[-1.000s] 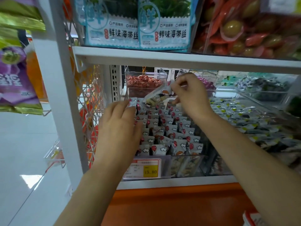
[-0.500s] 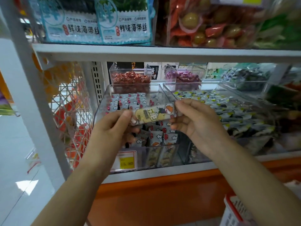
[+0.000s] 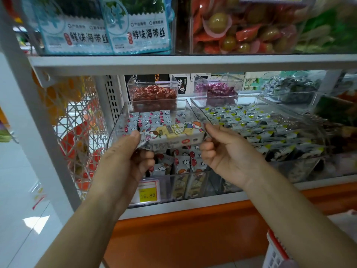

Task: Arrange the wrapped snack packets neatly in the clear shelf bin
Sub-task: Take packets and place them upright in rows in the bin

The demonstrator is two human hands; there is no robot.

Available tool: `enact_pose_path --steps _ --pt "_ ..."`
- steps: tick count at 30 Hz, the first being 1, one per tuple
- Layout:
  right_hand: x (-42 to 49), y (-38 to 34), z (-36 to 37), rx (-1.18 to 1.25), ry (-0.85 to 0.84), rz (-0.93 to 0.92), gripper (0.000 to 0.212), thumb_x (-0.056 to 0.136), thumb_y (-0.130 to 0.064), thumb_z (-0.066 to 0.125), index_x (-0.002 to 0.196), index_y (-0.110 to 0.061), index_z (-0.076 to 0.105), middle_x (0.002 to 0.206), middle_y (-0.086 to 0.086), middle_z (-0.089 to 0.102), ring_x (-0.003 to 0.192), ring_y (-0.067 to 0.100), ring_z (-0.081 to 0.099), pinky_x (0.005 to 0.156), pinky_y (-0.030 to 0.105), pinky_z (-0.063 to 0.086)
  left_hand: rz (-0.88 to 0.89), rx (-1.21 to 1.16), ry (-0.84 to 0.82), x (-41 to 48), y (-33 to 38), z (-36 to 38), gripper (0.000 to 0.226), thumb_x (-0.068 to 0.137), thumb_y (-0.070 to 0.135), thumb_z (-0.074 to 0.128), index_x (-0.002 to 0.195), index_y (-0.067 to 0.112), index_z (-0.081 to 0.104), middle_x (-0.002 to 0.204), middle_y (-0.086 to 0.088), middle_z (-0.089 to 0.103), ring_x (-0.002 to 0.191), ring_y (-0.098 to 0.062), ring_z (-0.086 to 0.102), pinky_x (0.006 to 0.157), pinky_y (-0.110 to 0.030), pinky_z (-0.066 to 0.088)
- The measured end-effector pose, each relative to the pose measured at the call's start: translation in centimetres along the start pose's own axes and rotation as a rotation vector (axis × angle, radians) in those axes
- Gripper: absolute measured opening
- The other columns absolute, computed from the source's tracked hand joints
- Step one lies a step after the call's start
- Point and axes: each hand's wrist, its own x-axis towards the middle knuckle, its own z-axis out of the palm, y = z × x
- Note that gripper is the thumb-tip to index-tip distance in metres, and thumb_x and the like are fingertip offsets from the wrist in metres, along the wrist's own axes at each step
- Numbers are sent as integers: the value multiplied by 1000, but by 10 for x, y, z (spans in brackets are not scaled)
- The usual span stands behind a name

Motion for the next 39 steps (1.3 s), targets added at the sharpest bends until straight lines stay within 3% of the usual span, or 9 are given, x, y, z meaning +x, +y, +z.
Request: enact_pose_path --steps 7,10,13,18,23,27,30,35,39 --pt "0 6 -2 -120 43 -73 14 89 -4 53 95 -7 65 56 2 56 45 9 55 38 17 44 49 -5 -63 1 3 -5 21 89 26 55 97 13 69 64 6 60 55 -6 54 51 -16 50" --pt "-1 7 -1 -128 54 -82 14 90 -5 53 94 -7 66 53 1 56 45 9 56 39 17 44 171 203 -78 -1 4 -6 37 69 38 64 103 21 69 78 6 64 64 -7 59 59 -18 51" --pt "-2 5 0 -164 29 -110 11 87 -10 57 88 -6 68 56 2 57 46 9 56 39 18 45 238 316 -35 -3 3 -6 39 69 32 64 106 20 66 85 1 64 62 -6 63 59 -17 52" --pt "-6 3 1 -320 -86 -191 25 65 -17 69 88 -7 71 76 9 69 57 15 63 46 21 51 269 315 24 -3 2 -6 34 72 35 62 95 10 64 62 7 63 54 -6 61 53 -16 51" --pt "-3 5 -1 -292 -34 -248 16 70 -19 66 80 -8 72 75 11 71 58 18 66 49 22 53 297 327 -32 -6 4 -1 30 68 37 61 85 12 64 60 6 65 56 -7 63 55 -15 51" --pt "-3 4 -1 -256 32 -256 24 69 -22 65 83 -1 64 68 10 70 54 17 65 47 22 53 295 294 -103 -8 5 1 30 68 24 64 94 11 62 68 6 70 64 -9 69 58 -12 52" --pt "-3 3 -2 -218 50 -233 13 79 -14 62 81 -2 61 65 9 70 52 16 65 45 22 52 307 278 -136 -7 5 -1 28 69 20 64 96 14 62 70 8 69 68 -12 70 62 -14 53" --pt "-3 3 -1 -164 42 -200 16 75 -17 62 81 -1 63 65 9 69 51 15 64 44 21 52 293 180 -128 -4 1 -3 6 72 23 62 72 18 64 69 2 66 68 -10 66 65 -19 55" --pt "-3 4 0 -157 24 -206 17 70 -18 62 78 -3 64 65 9 69 52 15 64 45 21 52 228 88 -113 -2 2 -5 13 75 20 59 65 13 57 60 3 59 61 -9 63 62 -20 55"
